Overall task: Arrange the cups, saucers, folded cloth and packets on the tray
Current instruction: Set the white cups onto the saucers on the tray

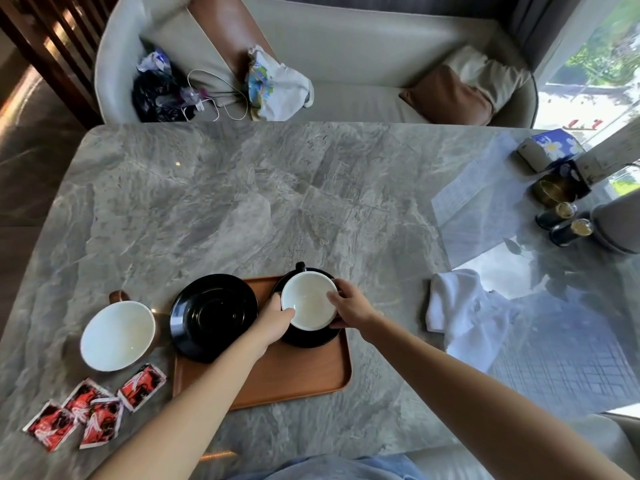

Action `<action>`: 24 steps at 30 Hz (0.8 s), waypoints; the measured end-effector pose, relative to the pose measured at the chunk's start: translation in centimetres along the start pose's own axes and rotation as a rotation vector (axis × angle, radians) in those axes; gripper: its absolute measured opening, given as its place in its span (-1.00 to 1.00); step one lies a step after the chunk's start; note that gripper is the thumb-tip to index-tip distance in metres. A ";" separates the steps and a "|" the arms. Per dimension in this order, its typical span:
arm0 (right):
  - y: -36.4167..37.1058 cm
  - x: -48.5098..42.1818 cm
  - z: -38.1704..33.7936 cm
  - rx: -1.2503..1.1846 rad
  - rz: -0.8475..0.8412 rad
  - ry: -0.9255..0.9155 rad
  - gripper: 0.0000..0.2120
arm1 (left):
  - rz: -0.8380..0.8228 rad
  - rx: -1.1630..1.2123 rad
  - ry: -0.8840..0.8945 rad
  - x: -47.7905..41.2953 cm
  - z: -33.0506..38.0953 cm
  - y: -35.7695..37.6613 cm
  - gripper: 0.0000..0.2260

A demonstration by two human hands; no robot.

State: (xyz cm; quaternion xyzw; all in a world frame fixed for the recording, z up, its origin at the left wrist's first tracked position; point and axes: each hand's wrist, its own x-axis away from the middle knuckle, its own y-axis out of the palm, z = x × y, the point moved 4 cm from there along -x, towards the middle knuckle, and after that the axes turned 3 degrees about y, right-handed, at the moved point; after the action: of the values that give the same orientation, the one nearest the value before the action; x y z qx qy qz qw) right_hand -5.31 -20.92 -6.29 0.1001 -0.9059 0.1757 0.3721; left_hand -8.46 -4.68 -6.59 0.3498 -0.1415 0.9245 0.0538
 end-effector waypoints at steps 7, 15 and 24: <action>0.1 -0.1 0.0 0.006 0.012 0.005 -0.69 | -0.040 -0.009 0.015 0.0 0.1 -0.3 -0.59; 0.1 0.2 0.0 0.028 0.056 -0.010 -0.69 | -0.053 -0.006 0.031 0.0 -0.1 -0.5 -0.59; -0.1 0.7 -0.5 0.032 0.064 0.117 -0.69 | -0.002 0.090 0.077 1.0 -0.3 -1.6 -0.50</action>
State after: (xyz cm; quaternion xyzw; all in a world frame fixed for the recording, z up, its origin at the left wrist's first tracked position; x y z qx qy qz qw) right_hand -5.46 -20.90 -5.40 0.0664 -0.8825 0.2074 0.4169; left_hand -9.11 -3.10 -5.78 0.3163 -0.0973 0.9426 0.0444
